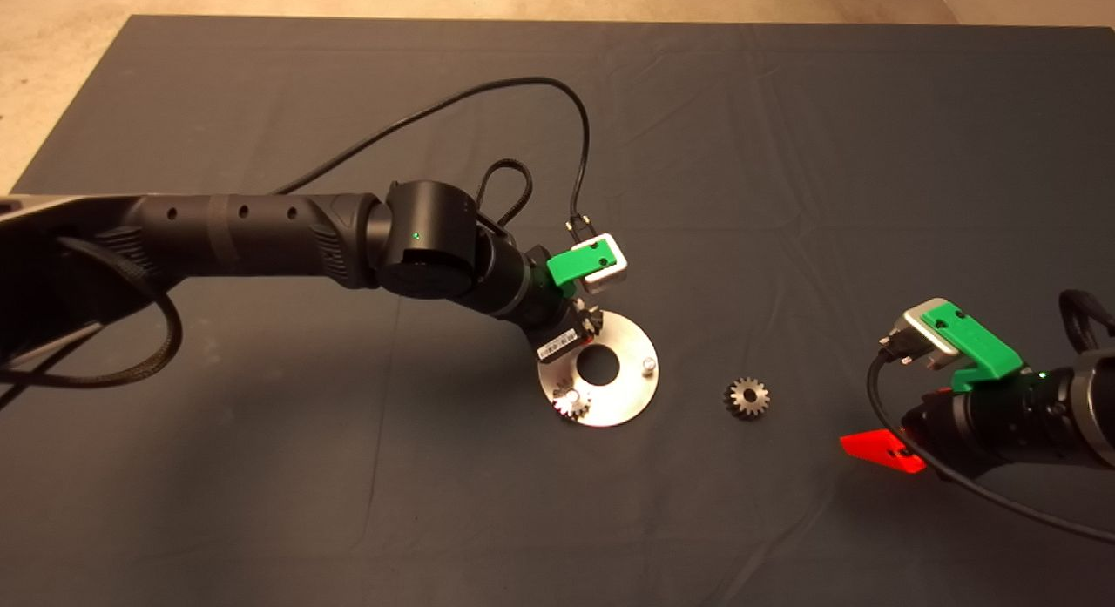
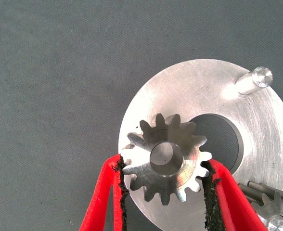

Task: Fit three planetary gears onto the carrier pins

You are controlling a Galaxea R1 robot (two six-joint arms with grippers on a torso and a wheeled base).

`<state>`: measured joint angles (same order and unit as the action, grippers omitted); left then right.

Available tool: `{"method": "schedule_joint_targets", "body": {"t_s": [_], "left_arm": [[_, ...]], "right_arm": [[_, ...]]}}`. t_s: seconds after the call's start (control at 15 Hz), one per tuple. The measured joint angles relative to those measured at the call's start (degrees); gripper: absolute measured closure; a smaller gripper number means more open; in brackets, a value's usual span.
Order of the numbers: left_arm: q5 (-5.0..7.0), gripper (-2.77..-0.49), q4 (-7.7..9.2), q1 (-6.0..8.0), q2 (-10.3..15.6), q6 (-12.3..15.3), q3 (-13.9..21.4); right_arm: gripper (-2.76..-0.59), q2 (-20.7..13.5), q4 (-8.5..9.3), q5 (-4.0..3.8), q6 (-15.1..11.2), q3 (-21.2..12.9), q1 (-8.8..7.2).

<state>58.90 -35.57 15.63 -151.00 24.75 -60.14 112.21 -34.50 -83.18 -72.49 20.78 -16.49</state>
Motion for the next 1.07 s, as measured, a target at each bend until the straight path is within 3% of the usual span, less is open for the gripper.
{"method": "schedule_joint_targets", "body": {"t_s": [0.47, 1.07], "left_arm": [[2.32, -0.72, 0.95, 0.77, -0.93, 0.00, -0.02], [2.67, -0.72, 1.23, 1.56, -0.91, 0.00, -0.43]], "right_arm": [[-2.73, -0.33, 0.02, -0.09, 0.00, 0.00, -0.02], [-2.73, -0.30, 0.00, 0.02, 0.00, 0.00, -0.02]]}}
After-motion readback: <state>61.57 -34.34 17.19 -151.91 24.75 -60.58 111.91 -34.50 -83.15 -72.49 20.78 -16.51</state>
